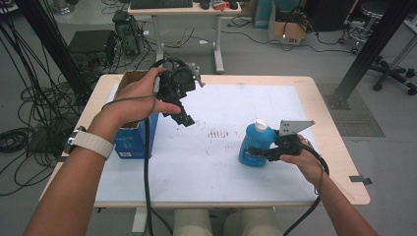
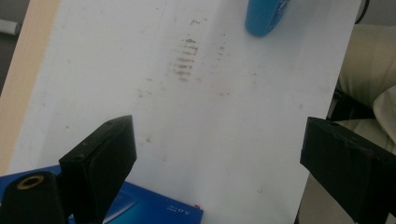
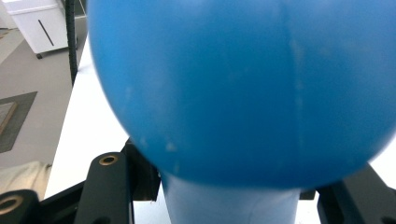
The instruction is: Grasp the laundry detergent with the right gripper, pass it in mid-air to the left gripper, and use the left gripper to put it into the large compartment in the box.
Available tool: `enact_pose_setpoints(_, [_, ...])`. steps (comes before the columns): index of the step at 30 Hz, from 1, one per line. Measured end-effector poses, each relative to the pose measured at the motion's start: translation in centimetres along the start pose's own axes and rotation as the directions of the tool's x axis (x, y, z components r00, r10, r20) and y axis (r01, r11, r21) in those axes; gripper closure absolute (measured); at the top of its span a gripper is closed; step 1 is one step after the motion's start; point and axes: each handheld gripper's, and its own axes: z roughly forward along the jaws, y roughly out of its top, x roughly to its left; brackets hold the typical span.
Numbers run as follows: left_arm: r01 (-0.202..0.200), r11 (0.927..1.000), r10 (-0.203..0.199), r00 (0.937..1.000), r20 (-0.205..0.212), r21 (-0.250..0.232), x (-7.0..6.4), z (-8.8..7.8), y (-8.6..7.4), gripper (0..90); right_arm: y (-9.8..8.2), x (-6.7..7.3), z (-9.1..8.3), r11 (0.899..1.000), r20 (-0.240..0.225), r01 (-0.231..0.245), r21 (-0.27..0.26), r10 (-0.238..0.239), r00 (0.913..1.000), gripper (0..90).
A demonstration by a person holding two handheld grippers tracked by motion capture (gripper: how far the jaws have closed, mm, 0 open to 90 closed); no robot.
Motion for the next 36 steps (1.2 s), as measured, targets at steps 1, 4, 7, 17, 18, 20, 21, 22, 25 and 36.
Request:
enact_pose_setpoints(1, [0.000, 1.0000, 0.000, 1.0000, -0.001, -0.001, 0.0, 0.0, 0.0, 10.8, 0.0, 0.0, 0.0, 1.000, 0.000, -0.002, 0.002, 0.002, 1.0000, 42.3])
enact_pose_setpoints(4, [0.002, 1.0000, -0.002, 1.0000, -0.001, -0.002, 0.0, 0.0, 0.0, 10.8, 0.0, 0.0, 0.0, 1.000, 0.000, -0.002, 0.001, 0.002, 1.0000, 42.3])
enact_pose_setpoints(7, [0.001, 1.0000, -0.001, 1.0000, -0.002, -0.002, 0.0, -0.1, -0.1, 10.8, 0.0, 0.0, 0.0, 1.000, -0.001, -0.001, 0.001, 0.001, 1.0000, 42.4])
enact_pose_setpoints(17, [0.001, 1.0000, -0.002, 0.9999, -0.012, -0.004, -0.4, -0.5, -0.1, 10.8, 0.2, 0.0, -0.1, 1.000, 0.004, 0.005, 0.008, -0.005, 1.0000, 42.8])
enact_pose_setpoints(18, [-0.002, 1.0000, 0.002, 0.9999, -0.014, -0.003, -0.5, -0.7, -0.1, 10.8, 0.2, -0.1, -0.1, 1.000, 0.004, 0.006, 0.006, -0.006, 1.0000, 42.7])
enact_pose_setpoints(20, [0.000, 1.0000, 0.000, 0.9999, -0.015, -0.005, -0.6, -0.8, -0.1, 10.8, 0.2, -0.1, -0.2, 1.000, 0.005, -0.001, 0.012, 0.001, 1.0000, 42.8])
enact_pose_setpoints(21, [-0.002, 0.9999, 0.002, 0.9998, -0.019, -0.010, -0.7, -1.0, 0.0, 10.8, 0.2, -0.1, -0.3, 1.000, 0.008, -0.003, 0.011, 0.003, 1.0000, 42.8])
enact_pose_setpoints(22, [-0.002, 0.9999, 0.002, 0.9998, -0.019, -0.010, -0.7, -1.0, 0.0, 10.8, 0.3, -0.1, -0.4, 1.000, 0.008, -0.006, 0.011, 0.006, 1.0000, 42.7])
enact_pose_setpoints(25, [-0.001, 0.9999, 0.001, 0.9997, -0.025, -0.013, -0.9, -1.3, 0.3, 10.8, 0.4, -0.1, -0.5, 1.000, 0.007, -0.008, 0.001, 0.008, 0.9999, 42.7])
enact_pose_setpoints(36, [-0.018, 0.9992, 0.017, 0.9991, -0.039, -0.035, -2.2, -3.3, 1.6, 10.5, 3.3, 0.6, -1.7, 1.000, -0.056, 0.010, -0.014, -0.011, 0.9984, 42.7])
